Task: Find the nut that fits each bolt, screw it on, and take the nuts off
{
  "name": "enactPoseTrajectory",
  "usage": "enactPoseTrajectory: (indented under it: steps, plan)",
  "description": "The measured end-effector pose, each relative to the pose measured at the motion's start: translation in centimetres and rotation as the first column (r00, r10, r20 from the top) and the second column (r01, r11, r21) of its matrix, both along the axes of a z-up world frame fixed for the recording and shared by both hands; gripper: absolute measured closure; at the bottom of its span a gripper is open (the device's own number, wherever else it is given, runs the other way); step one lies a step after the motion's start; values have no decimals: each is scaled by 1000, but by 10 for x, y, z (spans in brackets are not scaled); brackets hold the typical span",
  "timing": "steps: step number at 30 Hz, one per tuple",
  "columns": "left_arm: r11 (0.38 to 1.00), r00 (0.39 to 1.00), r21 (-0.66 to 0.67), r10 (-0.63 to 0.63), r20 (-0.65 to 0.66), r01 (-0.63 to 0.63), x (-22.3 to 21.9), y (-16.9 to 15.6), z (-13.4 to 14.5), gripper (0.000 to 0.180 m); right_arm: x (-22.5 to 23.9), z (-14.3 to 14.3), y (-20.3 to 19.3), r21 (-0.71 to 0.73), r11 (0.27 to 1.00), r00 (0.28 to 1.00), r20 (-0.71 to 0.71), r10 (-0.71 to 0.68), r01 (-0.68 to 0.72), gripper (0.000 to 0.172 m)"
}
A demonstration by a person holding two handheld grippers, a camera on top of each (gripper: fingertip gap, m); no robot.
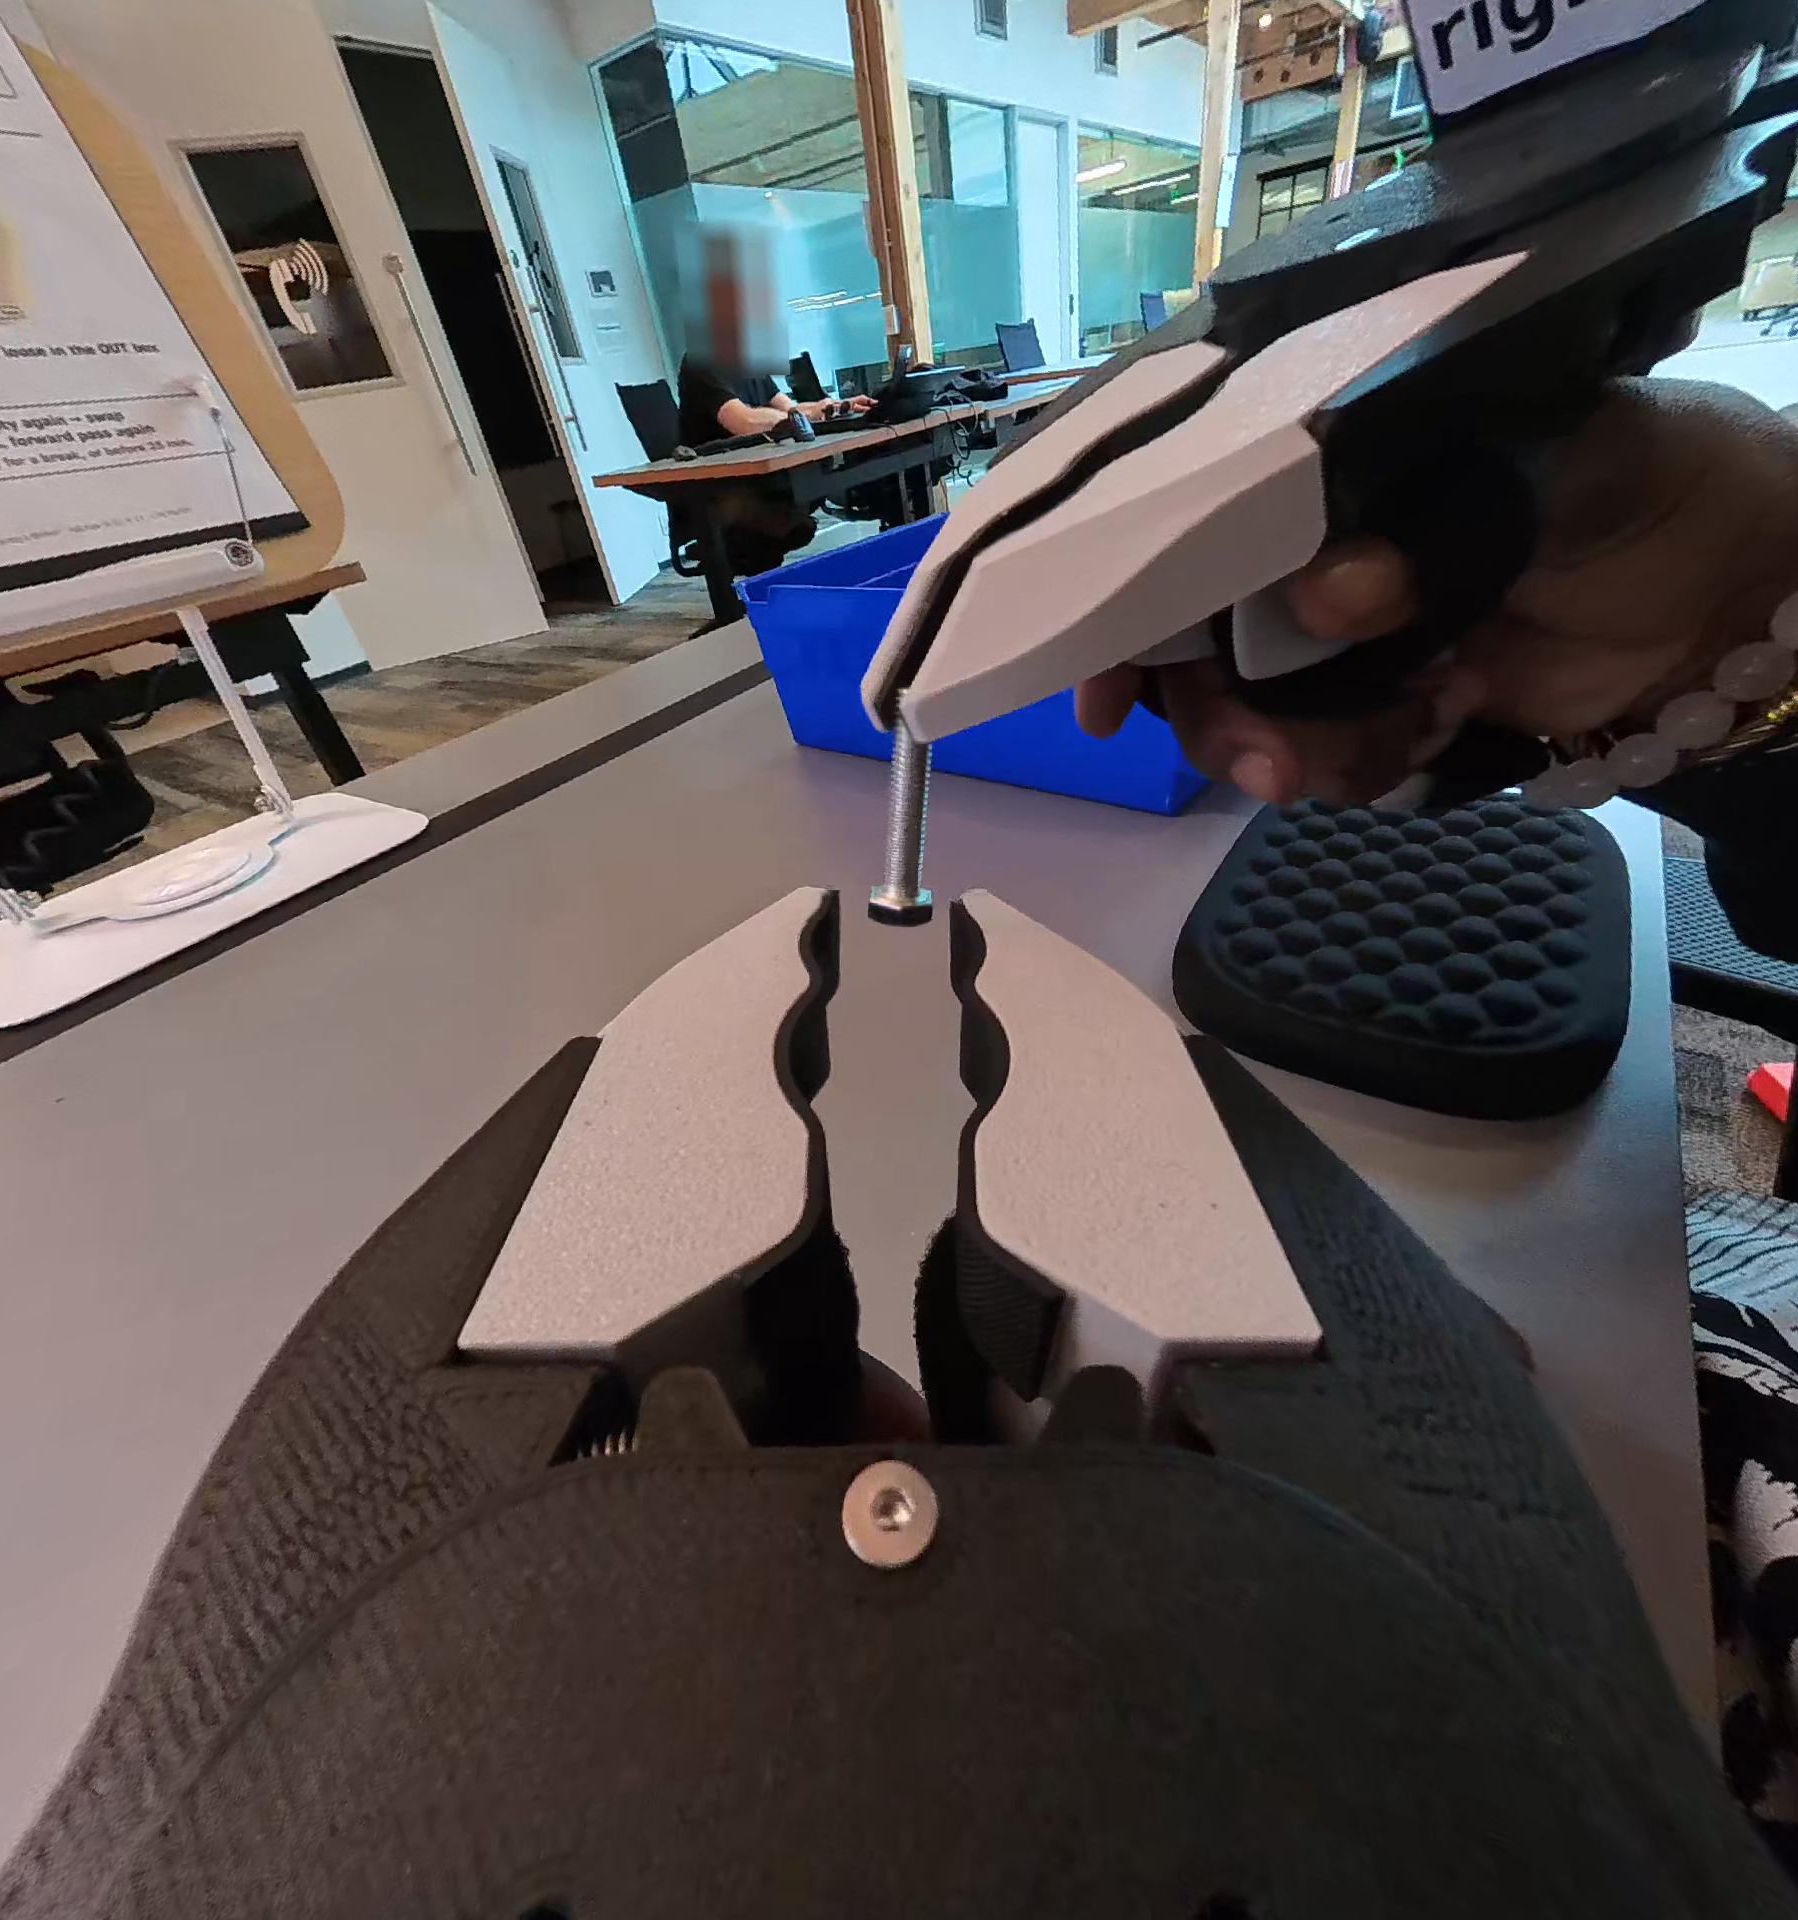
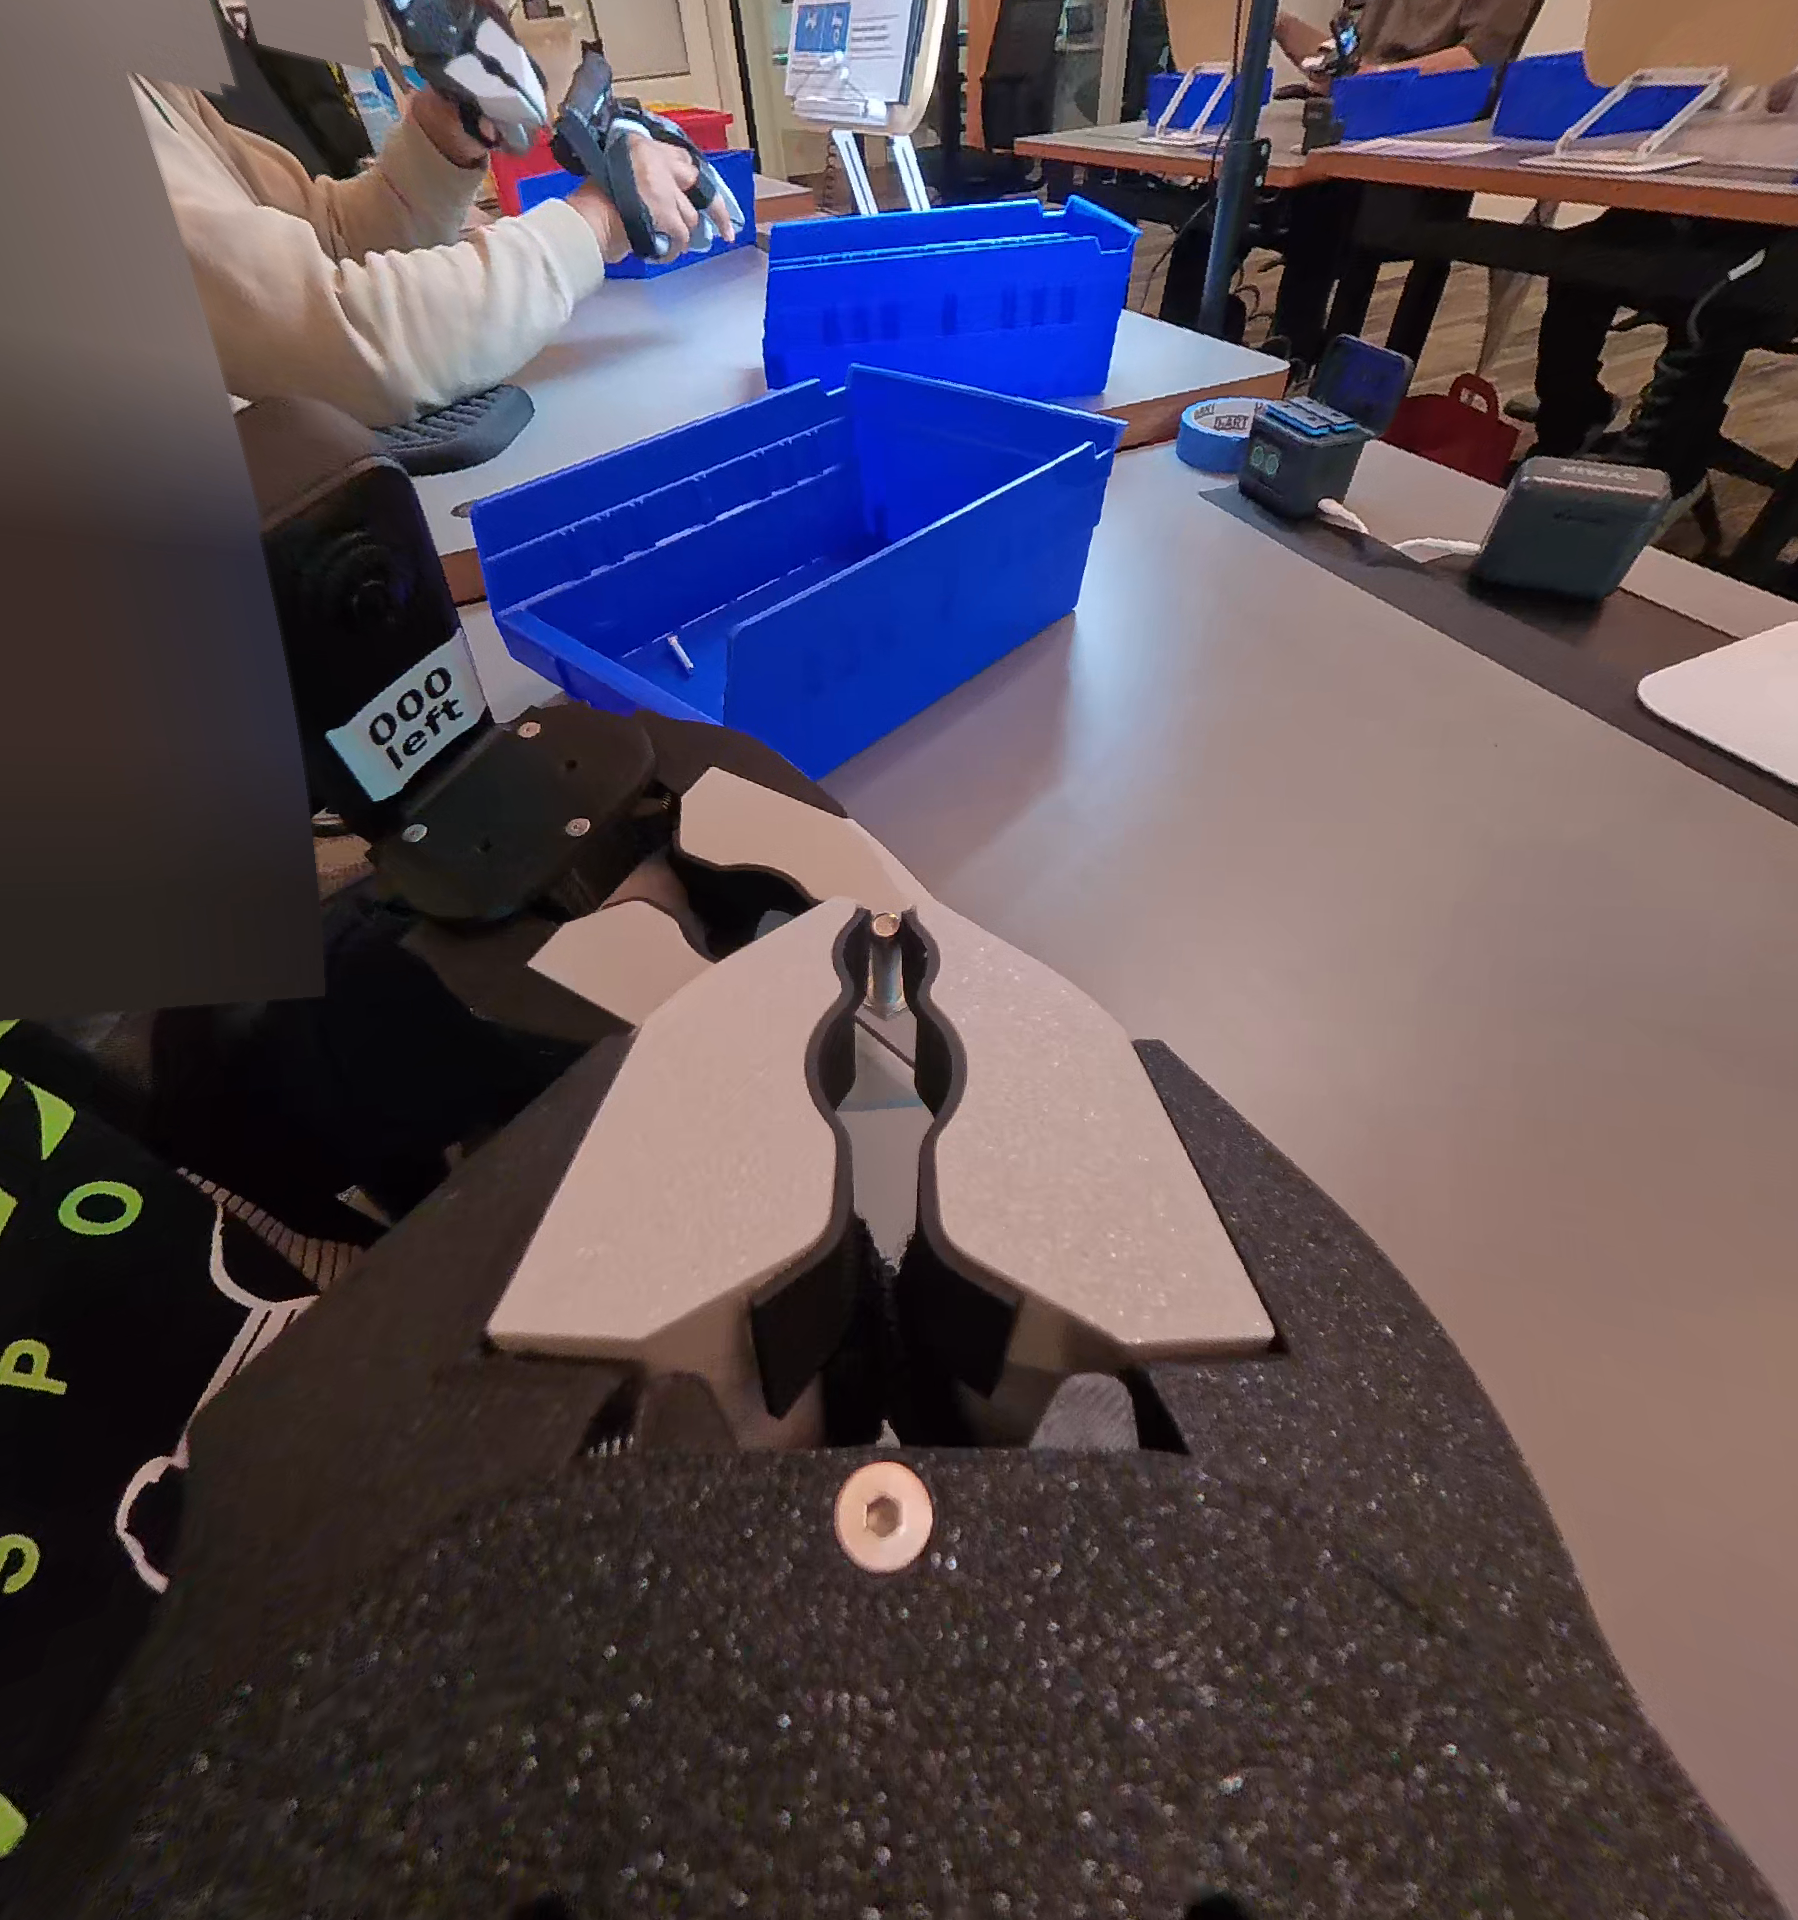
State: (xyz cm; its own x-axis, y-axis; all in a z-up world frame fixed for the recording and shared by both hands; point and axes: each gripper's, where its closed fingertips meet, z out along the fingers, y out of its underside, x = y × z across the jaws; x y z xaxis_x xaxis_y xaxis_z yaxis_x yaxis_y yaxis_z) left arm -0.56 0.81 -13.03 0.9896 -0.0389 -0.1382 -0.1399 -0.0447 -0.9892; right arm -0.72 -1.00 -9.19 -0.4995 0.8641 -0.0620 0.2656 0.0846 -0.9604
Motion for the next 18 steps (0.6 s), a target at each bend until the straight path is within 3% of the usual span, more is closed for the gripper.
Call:
enactPoseTrajectory:
  steps: [16,18]
  plan:
    - [999,999,-13,-44,1,44,5,-1,-2,170,2,1,-2,-11,1000,1000,3,25,-25,166]
    - [998,997,0,-68,38,68,4,-4,0,170,5,2,1,10,999,999,0,43,-43,154]
